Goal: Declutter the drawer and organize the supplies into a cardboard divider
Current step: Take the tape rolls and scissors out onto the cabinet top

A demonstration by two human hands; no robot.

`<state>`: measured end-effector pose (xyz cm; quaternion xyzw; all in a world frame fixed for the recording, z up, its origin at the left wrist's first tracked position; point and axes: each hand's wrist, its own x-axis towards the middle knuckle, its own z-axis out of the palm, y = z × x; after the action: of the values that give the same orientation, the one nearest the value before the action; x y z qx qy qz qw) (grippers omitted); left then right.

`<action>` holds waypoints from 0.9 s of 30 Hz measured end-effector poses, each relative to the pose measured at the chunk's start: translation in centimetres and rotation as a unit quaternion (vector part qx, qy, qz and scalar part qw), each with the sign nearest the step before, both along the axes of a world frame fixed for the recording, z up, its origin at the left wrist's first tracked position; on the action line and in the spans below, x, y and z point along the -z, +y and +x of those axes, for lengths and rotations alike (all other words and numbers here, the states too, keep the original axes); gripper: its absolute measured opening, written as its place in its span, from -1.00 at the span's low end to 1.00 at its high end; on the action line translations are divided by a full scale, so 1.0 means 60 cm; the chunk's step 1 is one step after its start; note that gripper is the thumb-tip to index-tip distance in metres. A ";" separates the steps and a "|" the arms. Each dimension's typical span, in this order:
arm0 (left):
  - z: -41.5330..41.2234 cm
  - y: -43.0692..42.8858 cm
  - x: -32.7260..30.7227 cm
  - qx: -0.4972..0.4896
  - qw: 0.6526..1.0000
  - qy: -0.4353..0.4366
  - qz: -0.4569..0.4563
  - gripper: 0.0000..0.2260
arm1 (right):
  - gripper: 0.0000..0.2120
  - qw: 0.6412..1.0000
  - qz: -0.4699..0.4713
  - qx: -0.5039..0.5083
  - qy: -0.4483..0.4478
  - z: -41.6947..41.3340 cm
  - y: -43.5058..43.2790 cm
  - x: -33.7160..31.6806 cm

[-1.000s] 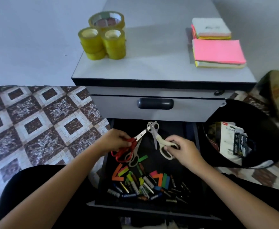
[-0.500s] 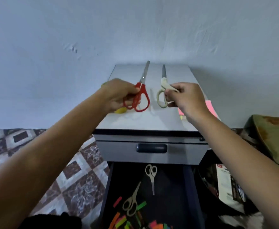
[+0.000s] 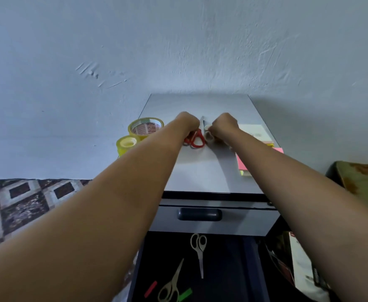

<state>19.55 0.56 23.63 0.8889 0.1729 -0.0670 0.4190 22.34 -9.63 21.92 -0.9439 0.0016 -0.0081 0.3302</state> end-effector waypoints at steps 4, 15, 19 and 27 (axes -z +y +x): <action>0.006 -0.004 -0.024 0.037 0.990 -0.082 0.105 -0.86 | -0.84 0.999 -0.007 -0.028 -0.025 -0.004 -0.002 -0.015; -0.207 0.030 -0.012 0.169 0.972 -0.150 -0.063 -0.89 | -0.86 0.960 0.237 -0.123 -0.085 -0.190 -0.082 -0.031; -0.317 0.042 0.069 0.218 0.969 -0.093 -0.069 -0.92 | -0.81 0.953 0.245 -0.175 -0.025 -0.296 -0.106 0.035; -0.339 0.061 0.337 0.189 0.976 0.097 0.046 -0.82 | -0.84 0.977 0.086 -0.133 0.142 -0.365 -0.089 0.299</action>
<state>-0.81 4.19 3.40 0.9133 0.0448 -0.2224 0.3384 0.45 -14.95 4.00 -0.8952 -0.0764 0.1700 0.4049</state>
